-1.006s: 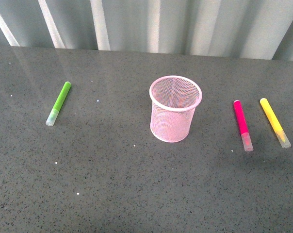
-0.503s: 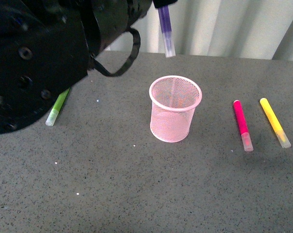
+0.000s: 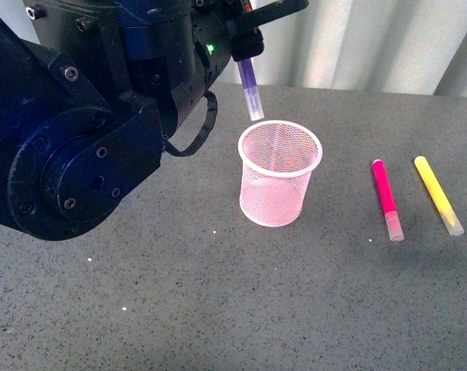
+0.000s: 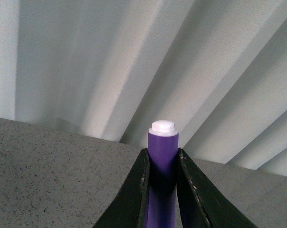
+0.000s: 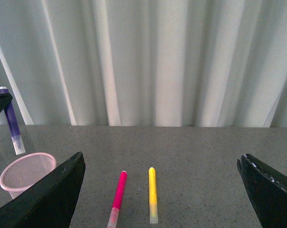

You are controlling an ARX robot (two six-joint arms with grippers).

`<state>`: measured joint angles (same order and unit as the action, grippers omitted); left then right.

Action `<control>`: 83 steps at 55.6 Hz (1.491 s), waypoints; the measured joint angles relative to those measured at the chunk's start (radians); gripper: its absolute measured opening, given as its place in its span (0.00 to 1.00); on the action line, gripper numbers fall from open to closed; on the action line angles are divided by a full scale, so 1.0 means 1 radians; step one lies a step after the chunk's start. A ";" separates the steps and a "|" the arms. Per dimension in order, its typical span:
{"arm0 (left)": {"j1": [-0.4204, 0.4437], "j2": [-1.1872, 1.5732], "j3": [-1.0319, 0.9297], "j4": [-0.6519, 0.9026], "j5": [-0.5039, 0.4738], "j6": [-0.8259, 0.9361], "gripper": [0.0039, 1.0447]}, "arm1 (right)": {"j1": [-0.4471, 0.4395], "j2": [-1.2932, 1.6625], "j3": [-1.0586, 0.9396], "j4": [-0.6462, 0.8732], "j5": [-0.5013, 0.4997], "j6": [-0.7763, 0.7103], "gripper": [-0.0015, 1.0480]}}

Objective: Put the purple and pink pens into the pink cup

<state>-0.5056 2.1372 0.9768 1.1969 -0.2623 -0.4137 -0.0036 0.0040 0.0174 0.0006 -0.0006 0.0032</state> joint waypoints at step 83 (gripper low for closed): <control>0.049 -0.220 -0.177 -0.172 0.144 -0.032 0.94 | 0.000 0.000 0.000 0.000 0.000 0.000 0.93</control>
<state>-0.4564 1.9175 0.8001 1.0252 -0.1184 -0.4454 -0.0036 0.0040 0.0174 0.0006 -0.0006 0.0032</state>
